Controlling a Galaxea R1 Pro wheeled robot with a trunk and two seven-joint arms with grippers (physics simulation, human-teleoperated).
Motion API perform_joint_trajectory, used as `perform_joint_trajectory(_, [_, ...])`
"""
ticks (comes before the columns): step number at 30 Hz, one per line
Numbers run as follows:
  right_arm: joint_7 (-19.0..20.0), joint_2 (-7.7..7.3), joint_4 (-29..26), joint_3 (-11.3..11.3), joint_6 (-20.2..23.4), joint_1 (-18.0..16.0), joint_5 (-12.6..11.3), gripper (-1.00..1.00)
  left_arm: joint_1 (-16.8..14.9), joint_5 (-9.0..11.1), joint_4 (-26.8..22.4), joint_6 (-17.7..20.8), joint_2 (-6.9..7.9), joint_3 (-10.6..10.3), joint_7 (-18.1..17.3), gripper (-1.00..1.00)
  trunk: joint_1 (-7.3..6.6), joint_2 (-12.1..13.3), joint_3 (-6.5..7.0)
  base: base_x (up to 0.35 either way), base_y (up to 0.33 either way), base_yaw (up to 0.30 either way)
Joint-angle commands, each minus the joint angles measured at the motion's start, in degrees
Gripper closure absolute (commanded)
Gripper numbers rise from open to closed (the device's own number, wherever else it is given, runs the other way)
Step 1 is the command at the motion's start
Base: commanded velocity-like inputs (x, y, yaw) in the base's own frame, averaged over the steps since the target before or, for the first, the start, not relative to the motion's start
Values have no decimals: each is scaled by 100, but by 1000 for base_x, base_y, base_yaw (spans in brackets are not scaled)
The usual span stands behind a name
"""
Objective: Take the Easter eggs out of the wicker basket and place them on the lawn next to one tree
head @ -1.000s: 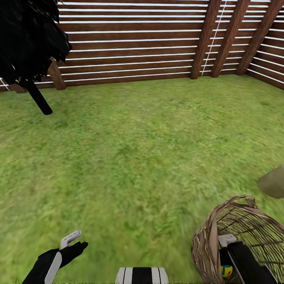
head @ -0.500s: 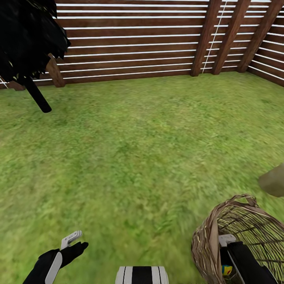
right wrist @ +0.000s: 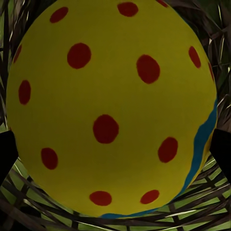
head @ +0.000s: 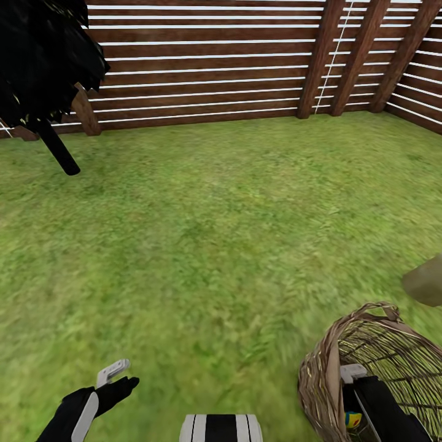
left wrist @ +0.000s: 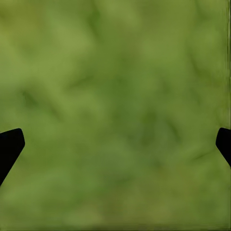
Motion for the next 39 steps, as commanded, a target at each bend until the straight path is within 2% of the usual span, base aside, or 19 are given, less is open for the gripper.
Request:
perform_joint_trajectory(1, [41, 1, -9, -16, -4, 1, 171, 100, -2, 6, -6, 36, 2, -84, -21, -100, 0, -1, -5, 0, 0, 0])
perform_joint_trajectory(2, [41, 1, -12, -14, -4, 1, 170, 100, -2, 5, -6, 36, 6, -217, -18, -100, 0, -1, -5, 0, 0, 0])
perform_joint_trajectory(6, [41, 8, -7, -12, -4, 1, 174, 100, -4, 3, -6, 37, 10, -360, -7, -100, 0, -1, -5, 0, 0, 0])
perform_joint_trajectory(20, [41, 10, -6, -12, -4, 1, 175, 100, -1, 3, 146, 16, 2, -385, -5, -100, 0, -1, -5, 0, 0, 0])
perform_joint_trajectory(28, [41, 5, -6, -14, -4, 1, 175, 100, -3, 3, 161, 11, 2, -378, 12, -100, -21, 9, 173, -192, 0, 0])
perform_joint_trajectory(39, [41, 7, -6, -13, -4, 1, 175, 100, -5, 3, 161, 11, -2, -377, 12, -100, -49, 24, 416, -6, 0, 0])
